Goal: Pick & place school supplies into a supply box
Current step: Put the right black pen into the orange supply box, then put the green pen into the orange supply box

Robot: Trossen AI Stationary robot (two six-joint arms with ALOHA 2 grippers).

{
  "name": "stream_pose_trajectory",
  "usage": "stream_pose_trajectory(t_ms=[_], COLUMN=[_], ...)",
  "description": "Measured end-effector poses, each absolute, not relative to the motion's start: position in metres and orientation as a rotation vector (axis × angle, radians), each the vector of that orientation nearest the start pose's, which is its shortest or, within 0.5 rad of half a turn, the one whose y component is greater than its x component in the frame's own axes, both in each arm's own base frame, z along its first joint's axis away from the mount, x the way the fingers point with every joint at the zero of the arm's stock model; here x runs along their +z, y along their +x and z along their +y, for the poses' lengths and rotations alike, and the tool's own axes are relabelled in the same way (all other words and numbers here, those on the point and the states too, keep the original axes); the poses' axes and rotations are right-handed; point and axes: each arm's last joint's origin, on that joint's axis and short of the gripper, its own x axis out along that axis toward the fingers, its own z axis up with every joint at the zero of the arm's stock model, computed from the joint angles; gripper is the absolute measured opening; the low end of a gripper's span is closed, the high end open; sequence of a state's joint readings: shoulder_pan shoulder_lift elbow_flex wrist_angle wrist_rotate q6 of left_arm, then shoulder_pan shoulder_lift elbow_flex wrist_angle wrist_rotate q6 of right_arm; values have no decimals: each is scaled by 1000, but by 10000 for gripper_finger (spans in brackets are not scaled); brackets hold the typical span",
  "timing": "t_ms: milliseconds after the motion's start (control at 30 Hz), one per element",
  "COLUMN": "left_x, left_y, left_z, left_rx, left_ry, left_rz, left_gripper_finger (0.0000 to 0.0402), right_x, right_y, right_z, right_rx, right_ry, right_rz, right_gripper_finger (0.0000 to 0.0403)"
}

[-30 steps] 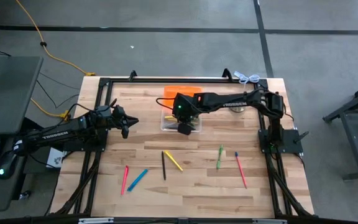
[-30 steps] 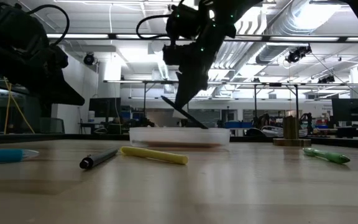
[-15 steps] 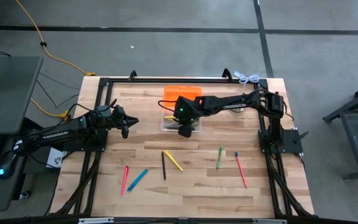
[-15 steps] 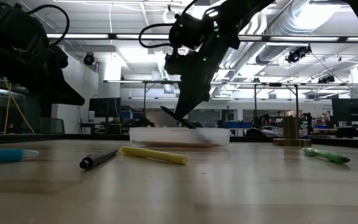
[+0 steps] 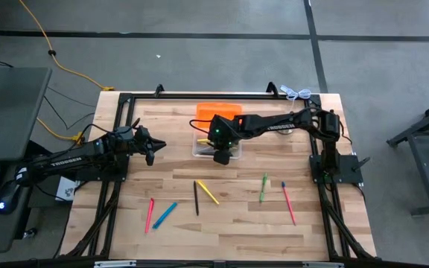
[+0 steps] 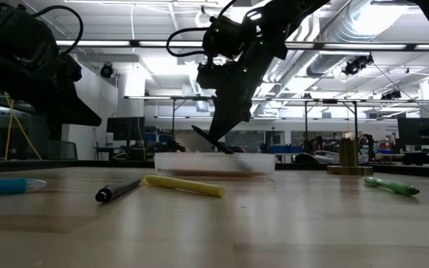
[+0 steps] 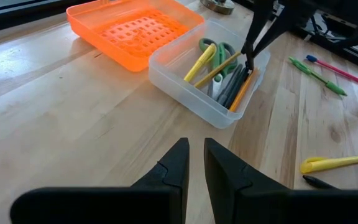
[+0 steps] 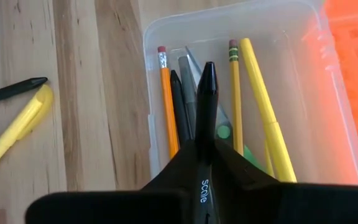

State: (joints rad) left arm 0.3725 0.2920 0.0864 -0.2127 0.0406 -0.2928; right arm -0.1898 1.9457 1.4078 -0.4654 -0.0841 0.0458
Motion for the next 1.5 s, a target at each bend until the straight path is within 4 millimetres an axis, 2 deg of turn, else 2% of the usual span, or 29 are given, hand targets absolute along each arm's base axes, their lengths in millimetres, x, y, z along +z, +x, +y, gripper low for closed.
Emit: stream_pose_trajectory(t_ms=[333,633,767,900,1033,1233,1333,1500], left_x=[149,149,149,149,149,149,149,149], left_y=[101,101,101,101,101,101,101,101], left_z=[38,38,38,38,38,38,38,38], left_rx=[386,386,385,385,384,383,383,384], left_ry=[-373,-373,-373,-373,-373,-373,-373,-374], left_rz=[361,361,361,361,361,362,363,366], left_gripper_finger=[79,79,79,79,79,79,79,79], right_x=[194,194,205,230,252,282,291,289], right_y=[403,404,407,402,389,373,368,355], right_z=[-75,-75,-76,-72,-57,-17,7,43], right_rx=[-121,-121,-119,-77,12,135,176,196], right_ry=[181,177,171,189,219,186,158,200], right_rz=[992,979,935,941,1001,982,980,1084], right_gripper_finger=[58,56,59,56,51,44,40,35])
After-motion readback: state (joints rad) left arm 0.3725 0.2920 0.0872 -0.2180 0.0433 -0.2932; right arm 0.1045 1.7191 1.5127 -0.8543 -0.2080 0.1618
